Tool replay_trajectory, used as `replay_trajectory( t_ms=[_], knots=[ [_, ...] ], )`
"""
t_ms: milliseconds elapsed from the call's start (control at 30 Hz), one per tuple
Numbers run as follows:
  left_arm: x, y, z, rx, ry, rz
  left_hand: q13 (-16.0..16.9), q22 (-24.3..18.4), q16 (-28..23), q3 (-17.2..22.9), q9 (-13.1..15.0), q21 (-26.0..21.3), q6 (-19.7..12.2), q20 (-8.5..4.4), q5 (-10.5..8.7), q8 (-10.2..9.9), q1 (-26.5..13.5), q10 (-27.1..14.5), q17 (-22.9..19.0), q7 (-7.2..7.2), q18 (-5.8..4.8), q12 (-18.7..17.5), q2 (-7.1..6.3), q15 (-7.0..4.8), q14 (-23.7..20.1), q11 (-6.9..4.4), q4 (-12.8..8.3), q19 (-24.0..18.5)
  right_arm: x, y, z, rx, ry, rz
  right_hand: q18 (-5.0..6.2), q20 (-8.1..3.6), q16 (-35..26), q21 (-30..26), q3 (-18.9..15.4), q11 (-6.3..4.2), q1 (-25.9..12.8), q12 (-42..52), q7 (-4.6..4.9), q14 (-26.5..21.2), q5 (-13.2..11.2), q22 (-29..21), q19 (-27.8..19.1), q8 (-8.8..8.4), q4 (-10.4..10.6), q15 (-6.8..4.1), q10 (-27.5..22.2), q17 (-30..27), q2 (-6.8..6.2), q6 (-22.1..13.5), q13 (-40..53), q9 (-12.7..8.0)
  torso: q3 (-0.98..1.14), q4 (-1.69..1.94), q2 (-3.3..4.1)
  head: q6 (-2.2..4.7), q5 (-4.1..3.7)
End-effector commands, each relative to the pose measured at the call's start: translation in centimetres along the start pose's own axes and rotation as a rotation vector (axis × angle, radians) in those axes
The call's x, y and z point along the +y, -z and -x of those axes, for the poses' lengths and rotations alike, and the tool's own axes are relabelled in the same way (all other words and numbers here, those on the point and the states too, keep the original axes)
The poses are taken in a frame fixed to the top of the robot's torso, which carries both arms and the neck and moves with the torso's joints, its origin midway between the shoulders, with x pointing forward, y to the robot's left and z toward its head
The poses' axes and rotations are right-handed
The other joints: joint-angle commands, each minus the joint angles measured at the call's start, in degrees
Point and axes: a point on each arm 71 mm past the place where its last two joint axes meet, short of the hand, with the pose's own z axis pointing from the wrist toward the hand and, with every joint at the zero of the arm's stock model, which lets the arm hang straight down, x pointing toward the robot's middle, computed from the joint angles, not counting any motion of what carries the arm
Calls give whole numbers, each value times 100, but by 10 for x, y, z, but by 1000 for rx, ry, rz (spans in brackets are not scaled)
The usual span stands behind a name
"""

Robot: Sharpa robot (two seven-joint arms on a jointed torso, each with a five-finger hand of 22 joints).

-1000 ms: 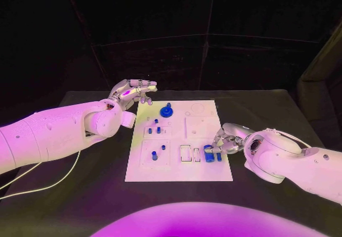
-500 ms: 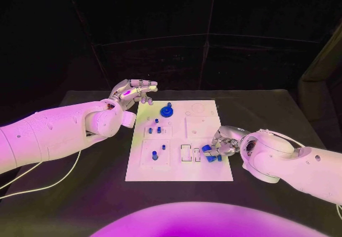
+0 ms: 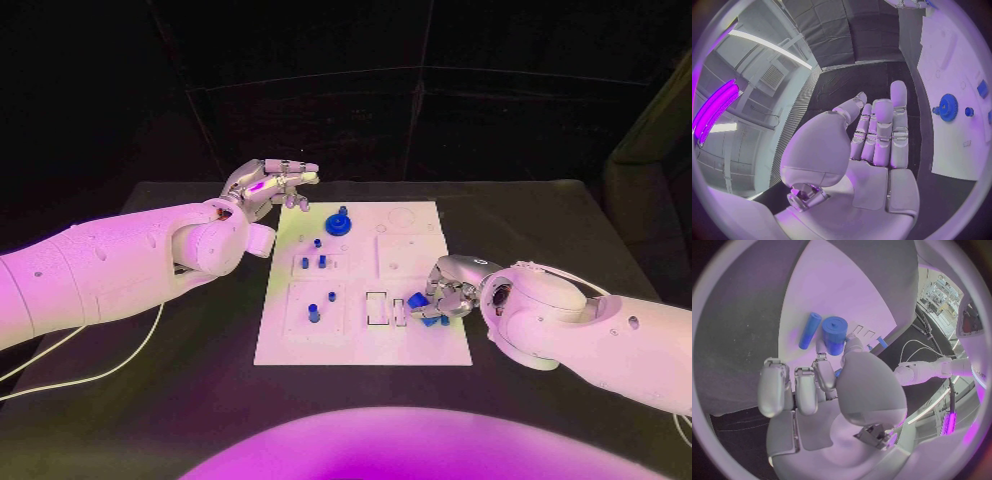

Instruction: Assemble the parts on the task board

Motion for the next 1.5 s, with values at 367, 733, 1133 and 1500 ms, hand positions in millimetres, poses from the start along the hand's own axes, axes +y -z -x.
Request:
replay_trajectory(
  t_ms=[367, 733, 1133, 1500],
  knots=[
    [-1, 0, -1, 13, 7, -3, -7, -6, -11, -11, 5, -18, 5, 30, -5, 25, 6, -50, -10, 6, 75, 32, -14, 0, -28, 0, -17, -29, 8, 18, 10, -140, -195, 59, -79, -45, 87, 53, 60, -70, 177, 123, -66, 464, 281, 53, 102, 114, -40, -95, 99, 790, 332, 186, 128, 87, -3, -1, -5, 23, -21],
    [-1, 0, -3, 20, 11, 0, -8, -8, -12, -14, 5, -19, 3, 30, -5, 29, 6, -61, -22, 3, 76, 35, -18, 1, -34, 0, -22, -31, 26, 14, 1, -37, -225, 58, -77, -62, 78, 46, 6, -84, 137, 55, -80, 459, 285, 43, 99, 119, -4, -109, 91, 775, 354, 222, 90, 108, -12, 5, 5, 8, 1],
    [0, 0, -5, 37, 5, 6, -14, -12, -16, -21, 1, -21, -14, 30, -5, 29, 7, -90, -44, 4, 75, 35, -32, 2, -48, 4, -34, -36, 41, 3, -8, 51, -184, 14, -69, -117, 38, 17, -159, -177, -241, -141, -194, 445, 262, 4, 92, 210, 64, -182, 113, 721, 595, 484, -11, 221, -5, 0, -4, 3, 23],
    [0, 0, -6, 43, 1, 8, -16, -13, -18, -26, 0, -22, -17, 31, -5, 31, -1, -103, -54, 6, 75, 34, -35, 4, -55, 7, -32, -39, 49, -3, -10, 50, -197, -4, -71, -154, 39, 18, -226, -230, -294, -123, -258, 448, 230, 13, 101, 275, 59, -225, 168, 735, 630, 633, 34, 307, -6, 0, -1, -7, 14]
  ],
)
